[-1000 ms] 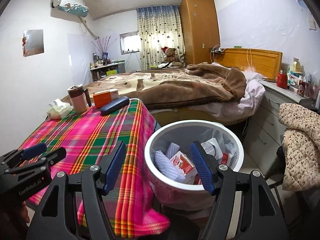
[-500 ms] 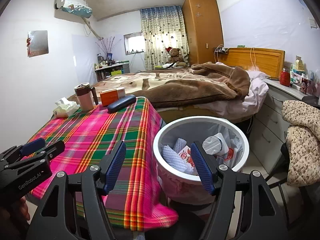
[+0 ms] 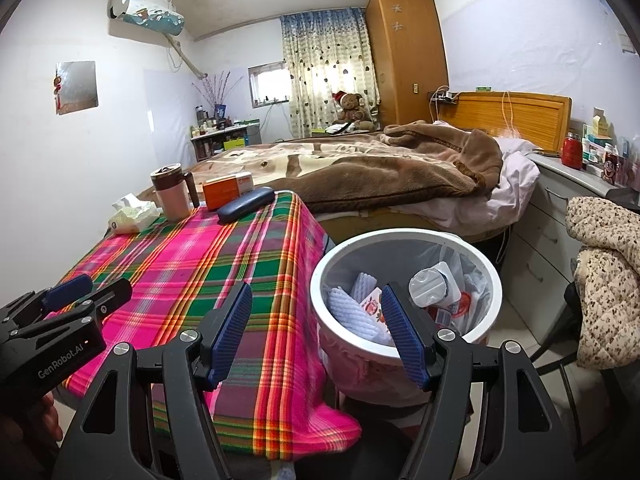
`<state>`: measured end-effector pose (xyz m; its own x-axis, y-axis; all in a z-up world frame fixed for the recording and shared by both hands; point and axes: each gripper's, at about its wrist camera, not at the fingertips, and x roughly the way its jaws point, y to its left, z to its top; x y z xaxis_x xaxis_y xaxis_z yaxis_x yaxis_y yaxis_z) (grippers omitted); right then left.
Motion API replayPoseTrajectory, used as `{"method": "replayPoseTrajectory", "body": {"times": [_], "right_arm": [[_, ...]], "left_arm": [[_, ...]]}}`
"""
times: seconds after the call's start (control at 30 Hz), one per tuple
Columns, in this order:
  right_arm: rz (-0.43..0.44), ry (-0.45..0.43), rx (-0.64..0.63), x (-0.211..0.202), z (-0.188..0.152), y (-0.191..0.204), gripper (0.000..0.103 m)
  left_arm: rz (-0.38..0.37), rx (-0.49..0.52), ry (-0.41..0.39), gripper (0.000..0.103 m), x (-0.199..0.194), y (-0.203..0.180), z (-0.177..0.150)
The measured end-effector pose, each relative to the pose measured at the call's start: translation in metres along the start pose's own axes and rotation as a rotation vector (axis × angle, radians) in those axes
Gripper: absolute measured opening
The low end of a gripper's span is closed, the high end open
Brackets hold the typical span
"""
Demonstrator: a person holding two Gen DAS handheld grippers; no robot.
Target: Collect trash
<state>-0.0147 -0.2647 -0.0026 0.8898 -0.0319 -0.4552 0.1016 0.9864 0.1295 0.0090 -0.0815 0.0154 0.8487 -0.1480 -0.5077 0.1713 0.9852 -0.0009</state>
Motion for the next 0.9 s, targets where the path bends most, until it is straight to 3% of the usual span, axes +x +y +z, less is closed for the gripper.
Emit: {"method": "replayPoseTrajectory", "body": {"times": [0.9], "right_arm": [[-0.001, 0.002, 0.0, -0.0003, 0.0018, 0.0034, 0.068]], "left_arm": [[0.0, -0.001, 0.006, 0.06, -0.0009, 0.0021, -0.001]]}}
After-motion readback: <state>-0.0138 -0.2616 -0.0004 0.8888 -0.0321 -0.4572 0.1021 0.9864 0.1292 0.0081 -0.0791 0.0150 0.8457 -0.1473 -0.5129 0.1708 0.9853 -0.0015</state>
